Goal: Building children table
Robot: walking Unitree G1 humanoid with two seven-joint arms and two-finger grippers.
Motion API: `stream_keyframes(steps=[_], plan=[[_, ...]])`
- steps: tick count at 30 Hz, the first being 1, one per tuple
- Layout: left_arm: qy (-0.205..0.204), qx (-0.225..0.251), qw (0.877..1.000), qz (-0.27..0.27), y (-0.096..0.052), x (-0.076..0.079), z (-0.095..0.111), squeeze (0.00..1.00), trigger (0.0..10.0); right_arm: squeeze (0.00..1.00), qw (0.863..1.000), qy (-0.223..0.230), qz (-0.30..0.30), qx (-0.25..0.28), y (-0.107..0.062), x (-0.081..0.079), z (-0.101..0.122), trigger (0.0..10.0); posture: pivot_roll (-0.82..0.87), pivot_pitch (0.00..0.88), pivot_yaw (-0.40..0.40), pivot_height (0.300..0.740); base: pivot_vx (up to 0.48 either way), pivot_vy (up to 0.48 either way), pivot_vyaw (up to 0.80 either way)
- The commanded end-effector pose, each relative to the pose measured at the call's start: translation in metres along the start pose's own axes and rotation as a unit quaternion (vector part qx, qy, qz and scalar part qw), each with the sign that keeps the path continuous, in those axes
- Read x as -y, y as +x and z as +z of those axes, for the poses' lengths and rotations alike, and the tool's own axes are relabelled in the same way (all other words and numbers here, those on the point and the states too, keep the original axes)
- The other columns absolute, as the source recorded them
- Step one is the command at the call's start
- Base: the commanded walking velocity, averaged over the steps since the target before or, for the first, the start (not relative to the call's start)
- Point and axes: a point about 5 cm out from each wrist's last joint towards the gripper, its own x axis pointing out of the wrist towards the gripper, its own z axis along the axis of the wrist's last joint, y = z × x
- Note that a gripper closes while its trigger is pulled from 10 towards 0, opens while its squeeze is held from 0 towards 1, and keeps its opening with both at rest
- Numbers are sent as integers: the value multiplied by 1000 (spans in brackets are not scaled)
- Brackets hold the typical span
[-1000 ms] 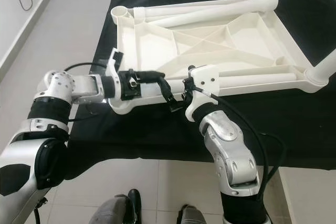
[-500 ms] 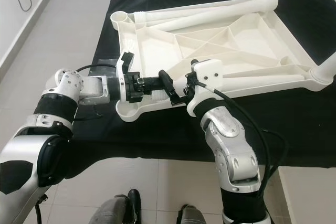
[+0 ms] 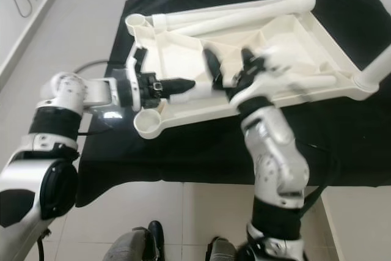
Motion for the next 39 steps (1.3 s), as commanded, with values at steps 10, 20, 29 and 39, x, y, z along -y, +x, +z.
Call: stream_keyframes(steps=[10, 20, 29, 39], plan=[[81, 43, 996, 1, -26, 16, 13, 0, 0, 0, 996, 89, 6, 13, 0, 8, 1, 10000, -49, 163, 7, 740, 0, 0, 0], [142, 75, 986, -54, -46, 43, 6, 0, 0, 0, 992, 121, 33, 1, 0, 10, 2, 10000, -47, 154, -10, 740, 0, 0, 0], [160, 145, 971, -105, -61, 55, 11, 0, 0, 0, 986, 155, 43, -35, -2, 9, -12, 10000, -42, 147, -20, 740, 0, 0, 0], [182, 233, 940, -169, -95, 62, 13, 0, 0, 0, 975, 208, 60, -55, -14, 19, -23, 10000, -34, 141, -22, 740, 0, 0, 0]])
